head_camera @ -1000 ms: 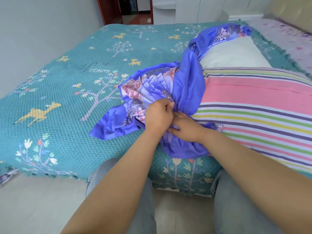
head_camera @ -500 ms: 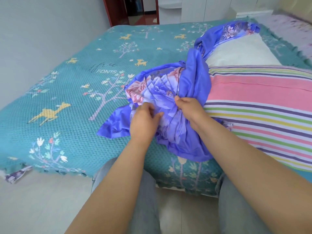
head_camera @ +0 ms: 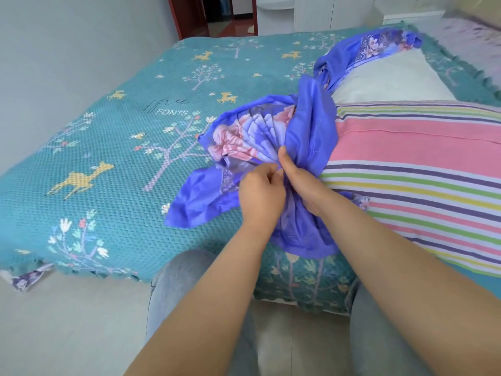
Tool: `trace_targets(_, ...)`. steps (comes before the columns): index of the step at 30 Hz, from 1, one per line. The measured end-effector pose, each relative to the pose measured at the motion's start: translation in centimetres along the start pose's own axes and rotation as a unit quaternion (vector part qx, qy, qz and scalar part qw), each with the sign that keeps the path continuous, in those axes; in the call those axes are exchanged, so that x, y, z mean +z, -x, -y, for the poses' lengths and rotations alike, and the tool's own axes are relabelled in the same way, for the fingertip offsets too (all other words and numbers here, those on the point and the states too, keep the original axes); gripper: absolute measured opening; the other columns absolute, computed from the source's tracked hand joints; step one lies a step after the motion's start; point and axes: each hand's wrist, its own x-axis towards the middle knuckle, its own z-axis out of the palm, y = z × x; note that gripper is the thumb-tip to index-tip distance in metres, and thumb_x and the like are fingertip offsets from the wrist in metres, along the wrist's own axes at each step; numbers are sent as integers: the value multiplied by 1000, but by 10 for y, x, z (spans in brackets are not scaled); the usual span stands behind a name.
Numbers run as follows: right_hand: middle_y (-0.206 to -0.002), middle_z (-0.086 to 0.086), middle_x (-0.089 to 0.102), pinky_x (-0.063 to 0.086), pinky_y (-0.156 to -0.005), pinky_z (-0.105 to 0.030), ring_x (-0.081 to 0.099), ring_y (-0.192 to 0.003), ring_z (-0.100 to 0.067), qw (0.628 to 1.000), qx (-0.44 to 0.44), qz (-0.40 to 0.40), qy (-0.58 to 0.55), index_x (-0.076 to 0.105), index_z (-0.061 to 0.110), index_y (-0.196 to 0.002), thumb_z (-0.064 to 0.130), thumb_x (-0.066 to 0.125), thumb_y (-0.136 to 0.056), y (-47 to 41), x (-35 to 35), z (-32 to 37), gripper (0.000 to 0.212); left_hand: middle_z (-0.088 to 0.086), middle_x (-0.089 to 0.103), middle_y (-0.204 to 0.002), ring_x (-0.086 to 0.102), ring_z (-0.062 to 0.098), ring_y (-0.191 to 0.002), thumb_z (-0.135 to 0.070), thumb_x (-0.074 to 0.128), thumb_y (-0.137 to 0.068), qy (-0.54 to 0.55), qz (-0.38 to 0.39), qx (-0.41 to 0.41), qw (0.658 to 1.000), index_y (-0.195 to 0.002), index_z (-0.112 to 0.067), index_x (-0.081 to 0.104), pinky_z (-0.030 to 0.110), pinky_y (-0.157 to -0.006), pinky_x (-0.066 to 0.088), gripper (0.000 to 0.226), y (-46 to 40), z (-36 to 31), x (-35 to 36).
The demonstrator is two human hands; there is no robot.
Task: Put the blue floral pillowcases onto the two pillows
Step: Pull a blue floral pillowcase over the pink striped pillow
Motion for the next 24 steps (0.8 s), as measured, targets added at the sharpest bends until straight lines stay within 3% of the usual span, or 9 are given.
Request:
trace_targets(3,-79,2,72,46,-88,-27,65,-84,-12,1000,8,15,3,71,17,-80,47,70,-75,-10,-5,1,31,20,65,-80,59,34,-76,-7,51,-88,2,86,18,996,-80,-3,62,34,-61,33,15,8,11,13)
trace_targets(6,-73,-9,64,47,-76,-34,58,-74,-19,994,-46,-82,64,66,14,-69,21,66,-85,-16,4,-3,18,19,63,-95,58,35,-89,-7,42,-85,-99,136,88,982,-93,-2,65,34,-70,36,25,3,22,10)
trace_targets(10,-68,-9,59,42,-67,-30,53,-67,-19,986,-41,-158,20,60,13,-62,30,56,-93,-14,15,9,36,16,60,-99,58,35,-90,-19,54,-88,-117,11,82,990,-94,-9,65,41,-75,44,16,-13,37,-15)
trace_targets(13,-95,-15,70,50,-91,-39,65,-92,-26,989,-26,-148,13,70,5,-85,38,58,-89,-12,8,9,35,12,57,-104,58,34,-93,-47,62,-84,-166,0,11,986,-99,-11,56,40,-74,43,39,-32,51,-32)
trace_targets(14,-90,-10,70,50,-90,-36,64,-89,-23,991,-40,-127,12,69,9,-81,39,60,-88,-11,7,8,32,11,54,-109,58,33,-95,-53,64,-79,-173,12,-5,985,-105,-12,54,40,-75,44,50,-39,52,-36)
trace_targets(16,-66,0,54,42,-65,-30,52,-70,-16,985,-89,-104,108,56,17,-68,38,64,-87,-3,6,9,30,9,49,-118,55,31,-104,-54,67,-75,-186,14,18,982,-121,-15,51,41,-80,46,62,-48,50,-41)
trace_targets(19,-75,-1,54,41,-66,-33,57,-75,-24,930,-153,-146,300,46,16,-96,36,66,-85,8,12,10,30,7,60,-112,53,29,-108,-50,63,-81,-256,58,92,961,-116,-22,62,39,-86,47,44,-59,47,-44)
trace_targets(22,-103,-10,66,45,-69,-39,64,-92,-33,858,-193,-164,447,30,22,-136,36,57,-89,18,22,8,56,2,64,-77,58,23,-78,-51,54,-89,-110,171,-17,979,-88,-17,66,28,-67,47,36,-86,49,-53)
trace_targets(24,-108,-9,66,45,-70,-38,64,-97,-32,814,-230,-170,505,32,26,-137,39,53,-91,21,27,8,53,8,68,-95,64,25,-90,-53,54,-88,-56,176,-79,980,-112,-13,61,32,-78,53,48,-111,51,-57)
